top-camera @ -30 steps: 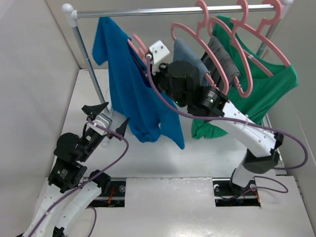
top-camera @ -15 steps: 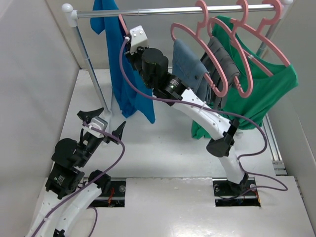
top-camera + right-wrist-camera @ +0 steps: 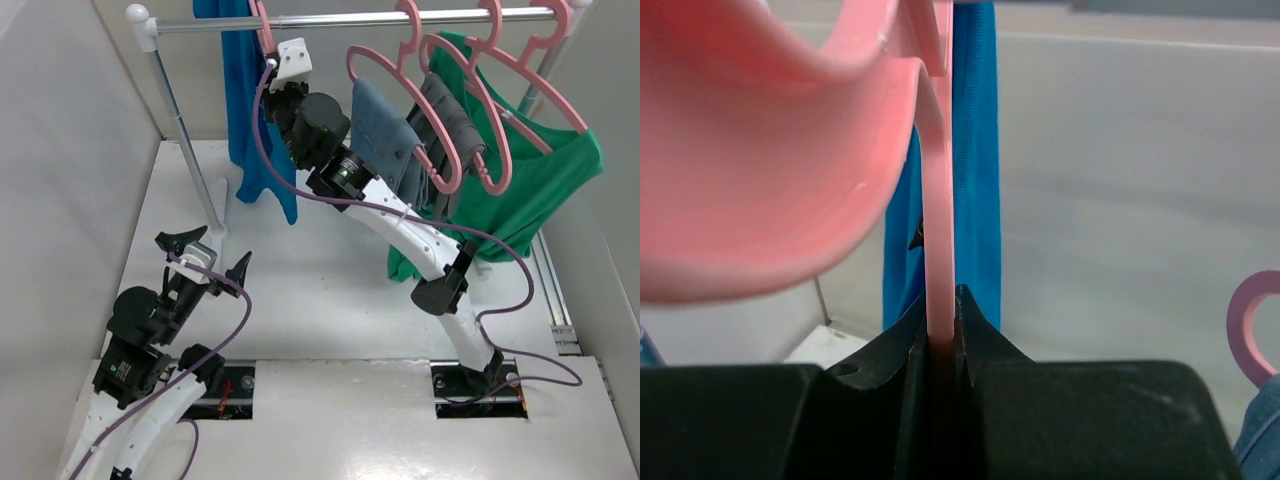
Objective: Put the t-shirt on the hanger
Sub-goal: Hang the hanger with tshirt onto the clothesline
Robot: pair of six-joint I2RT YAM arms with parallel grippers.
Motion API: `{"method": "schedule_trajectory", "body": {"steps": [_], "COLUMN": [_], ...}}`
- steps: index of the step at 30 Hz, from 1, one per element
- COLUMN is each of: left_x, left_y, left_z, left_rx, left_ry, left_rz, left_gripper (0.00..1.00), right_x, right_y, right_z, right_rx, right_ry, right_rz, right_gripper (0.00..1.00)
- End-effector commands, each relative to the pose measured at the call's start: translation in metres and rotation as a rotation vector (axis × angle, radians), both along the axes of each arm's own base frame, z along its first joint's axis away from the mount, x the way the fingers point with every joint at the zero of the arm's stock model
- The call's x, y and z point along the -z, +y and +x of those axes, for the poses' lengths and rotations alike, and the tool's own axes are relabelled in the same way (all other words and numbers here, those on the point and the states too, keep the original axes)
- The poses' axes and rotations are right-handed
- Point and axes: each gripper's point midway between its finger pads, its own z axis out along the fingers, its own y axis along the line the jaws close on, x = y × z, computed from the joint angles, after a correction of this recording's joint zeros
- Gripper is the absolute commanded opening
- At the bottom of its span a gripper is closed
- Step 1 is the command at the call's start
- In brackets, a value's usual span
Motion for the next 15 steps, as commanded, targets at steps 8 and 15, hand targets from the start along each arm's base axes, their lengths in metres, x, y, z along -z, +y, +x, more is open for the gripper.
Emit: {"method": "schedule_trajectory", "body": {"steps": [8,15], "left_x": [-0.006,-0.012], "left_y": [-0.002,-0.001], "left_z": [0.003,0.000], "left_rx": [0.001,0.001], "left_ry": [-0.027,-0.035], "left_rz": [-0.035,-0.039], "left_gripper": [1.00,1.00], "right_x": [-0.035,-0.004], "right_y": [-0.029,-0.023], "right_z": [0.018,0.046], "right_rx": [0.073,0.023], "right_ry": [-0.078,0.002], "right_rz": [0.245,0.249], "right_gripper": [0.00,0.00]}}
